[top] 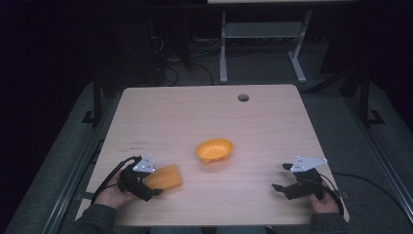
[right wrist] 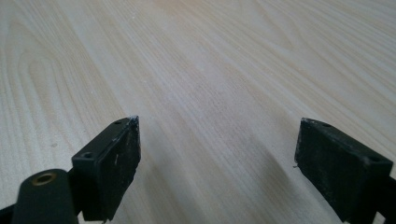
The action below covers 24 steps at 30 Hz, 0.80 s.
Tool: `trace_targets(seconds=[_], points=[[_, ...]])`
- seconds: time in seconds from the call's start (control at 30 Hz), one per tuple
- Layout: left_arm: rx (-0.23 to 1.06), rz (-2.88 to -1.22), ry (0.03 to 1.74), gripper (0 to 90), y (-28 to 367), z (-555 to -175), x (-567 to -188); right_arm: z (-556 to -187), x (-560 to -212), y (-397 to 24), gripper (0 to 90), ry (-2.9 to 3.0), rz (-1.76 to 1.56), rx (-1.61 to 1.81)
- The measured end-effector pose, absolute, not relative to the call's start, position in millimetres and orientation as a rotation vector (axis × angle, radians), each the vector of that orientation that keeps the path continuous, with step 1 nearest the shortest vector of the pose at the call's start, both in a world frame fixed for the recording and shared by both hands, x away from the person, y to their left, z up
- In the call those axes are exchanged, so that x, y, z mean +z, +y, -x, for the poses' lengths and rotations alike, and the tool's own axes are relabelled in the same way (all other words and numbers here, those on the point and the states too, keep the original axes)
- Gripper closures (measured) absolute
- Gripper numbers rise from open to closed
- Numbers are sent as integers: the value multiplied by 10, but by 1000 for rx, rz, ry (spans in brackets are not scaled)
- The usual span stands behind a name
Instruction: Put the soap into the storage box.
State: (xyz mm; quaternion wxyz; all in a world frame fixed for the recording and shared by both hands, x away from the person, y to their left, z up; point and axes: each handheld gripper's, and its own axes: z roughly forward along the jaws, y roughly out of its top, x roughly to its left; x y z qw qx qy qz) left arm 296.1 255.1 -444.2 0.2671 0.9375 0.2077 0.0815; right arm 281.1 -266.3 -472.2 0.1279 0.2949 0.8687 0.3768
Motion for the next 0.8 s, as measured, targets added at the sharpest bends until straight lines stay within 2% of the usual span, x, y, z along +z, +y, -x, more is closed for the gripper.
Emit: trace_targets(seconds=[0.8], points=[[180,-2567,528,177,2337,-3090,-4496,-2808,-4719,-2661,137,2526,-857,1096]])
